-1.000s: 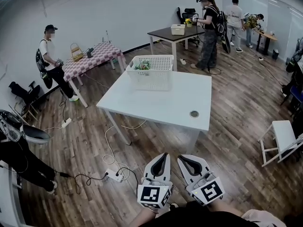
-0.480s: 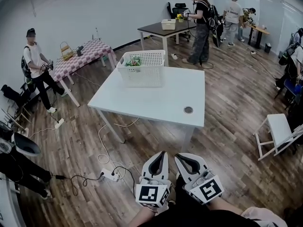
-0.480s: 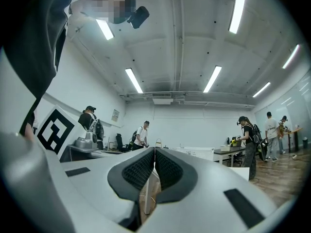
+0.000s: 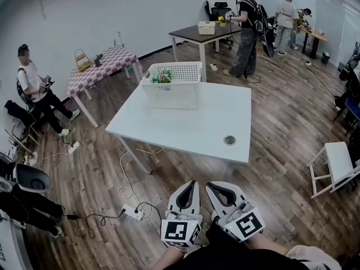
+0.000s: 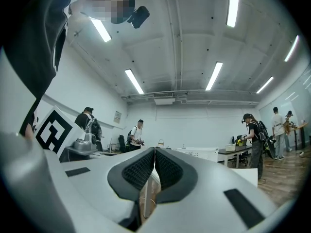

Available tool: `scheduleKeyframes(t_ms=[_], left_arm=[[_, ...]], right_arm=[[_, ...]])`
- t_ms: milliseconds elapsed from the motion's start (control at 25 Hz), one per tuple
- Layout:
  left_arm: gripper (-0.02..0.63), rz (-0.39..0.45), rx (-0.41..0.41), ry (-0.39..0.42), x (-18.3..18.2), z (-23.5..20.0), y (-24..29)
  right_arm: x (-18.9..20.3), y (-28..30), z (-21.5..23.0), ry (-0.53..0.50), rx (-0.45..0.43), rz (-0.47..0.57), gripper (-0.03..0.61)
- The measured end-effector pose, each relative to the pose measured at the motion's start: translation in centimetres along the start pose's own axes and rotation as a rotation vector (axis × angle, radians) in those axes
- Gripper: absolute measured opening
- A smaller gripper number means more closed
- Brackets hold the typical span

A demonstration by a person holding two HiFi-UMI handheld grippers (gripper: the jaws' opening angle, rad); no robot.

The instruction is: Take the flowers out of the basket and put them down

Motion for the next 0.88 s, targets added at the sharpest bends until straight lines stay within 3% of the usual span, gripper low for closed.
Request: scheduleKeyframes(t_ms=[600,880], left_arm=[[0.0,-0.01,-0.051,0.004,-1.2,-4.4,10.3],[0.0,-0.009,-0.059,-0.003,-0.5,-4.5,15.1]], right_arm=[[0.9,7.9,8.7,0.041,-0.048,-0.011,0.02],[2.0,9.4,13.1,0.056,-0.058,-0.014,0.02]])
Point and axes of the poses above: the fingertips, and each gripper's own axes: y forward along the fingers, z to its right, x out of its underside, the point moved 3 cm from there along -y, backward along the fingers, and after that the axes turned 3 degrees about z, right-handed, at the moved point
